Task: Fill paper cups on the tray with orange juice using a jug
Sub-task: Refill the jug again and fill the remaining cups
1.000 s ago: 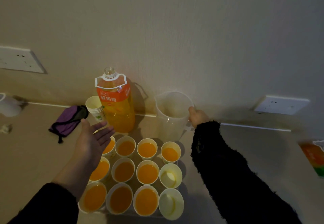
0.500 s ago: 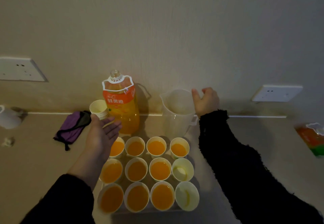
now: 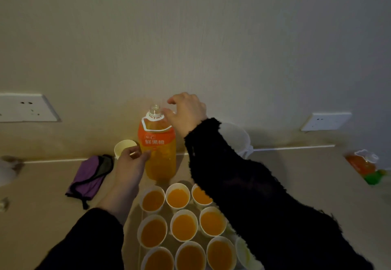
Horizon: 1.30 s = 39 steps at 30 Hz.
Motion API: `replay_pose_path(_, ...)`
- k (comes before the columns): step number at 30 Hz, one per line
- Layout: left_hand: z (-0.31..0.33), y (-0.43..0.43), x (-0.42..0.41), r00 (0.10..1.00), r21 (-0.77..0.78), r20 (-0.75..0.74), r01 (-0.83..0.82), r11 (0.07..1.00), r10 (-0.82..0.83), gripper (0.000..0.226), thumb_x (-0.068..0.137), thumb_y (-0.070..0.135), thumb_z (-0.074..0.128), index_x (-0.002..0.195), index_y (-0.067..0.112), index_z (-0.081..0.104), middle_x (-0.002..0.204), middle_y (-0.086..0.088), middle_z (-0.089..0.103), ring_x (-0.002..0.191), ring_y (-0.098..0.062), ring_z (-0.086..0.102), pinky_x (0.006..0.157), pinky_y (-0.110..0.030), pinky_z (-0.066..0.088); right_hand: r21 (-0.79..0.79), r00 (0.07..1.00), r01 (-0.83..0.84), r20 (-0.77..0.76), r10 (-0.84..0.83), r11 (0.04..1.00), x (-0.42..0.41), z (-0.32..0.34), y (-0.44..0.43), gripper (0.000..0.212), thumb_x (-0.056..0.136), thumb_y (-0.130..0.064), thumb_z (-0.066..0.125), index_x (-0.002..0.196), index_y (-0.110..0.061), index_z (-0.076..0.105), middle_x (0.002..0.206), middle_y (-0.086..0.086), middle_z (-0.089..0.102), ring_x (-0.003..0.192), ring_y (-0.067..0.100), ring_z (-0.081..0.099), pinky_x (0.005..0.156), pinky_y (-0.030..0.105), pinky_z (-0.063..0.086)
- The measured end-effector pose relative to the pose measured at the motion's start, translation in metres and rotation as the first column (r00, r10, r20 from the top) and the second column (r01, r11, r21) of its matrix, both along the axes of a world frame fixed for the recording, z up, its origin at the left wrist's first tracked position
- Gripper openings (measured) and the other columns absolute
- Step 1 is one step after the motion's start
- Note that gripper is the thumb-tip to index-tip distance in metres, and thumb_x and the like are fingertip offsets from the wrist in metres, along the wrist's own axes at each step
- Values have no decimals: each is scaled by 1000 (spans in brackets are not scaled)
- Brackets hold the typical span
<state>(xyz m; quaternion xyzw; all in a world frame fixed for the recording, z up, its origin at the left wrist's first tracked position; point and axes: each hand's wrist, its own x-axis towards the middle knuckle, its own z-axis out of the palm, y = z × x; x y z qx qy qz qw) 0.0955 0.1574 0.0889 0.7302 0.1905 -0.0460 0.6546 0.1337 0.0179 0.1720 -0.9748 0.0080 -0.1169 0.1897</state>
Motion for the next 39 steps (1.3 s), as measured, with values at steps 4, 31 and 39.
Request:
replay_pose_path(4,-1,5,21,998,60,3,56,997,-57,59,86,13,67,138,6,39,135,-16,49,121,-32,48,86,-36,39,-110,999,31,47,-26,993,7,-7,19,65,83,-70,44,124,-20,52,124,1,53,115,22,47,94,42,42)
replay_pose_path(31,-17,-6,43,961,-435,-247,2,901,-121,49,85,4,65,125,11,37,99,-13,60,77,-22,61,52,-29,52,497,972,50,-222,71,866,26,63,35,32,82,-14,55,52,-13,46,48,0,40,48,18,40,50,25,29)
replay_pose_path(39,16,8,54,885,203,296,311,929,-360,101,39,60,87,125,40,38,129,15,47,116,-14,48,95,-39,45,728,996,-91,81,46,680,24,131,3,31,82,-10,57,52,-12,49,50,-2,45,42,8,36,48,22,31)
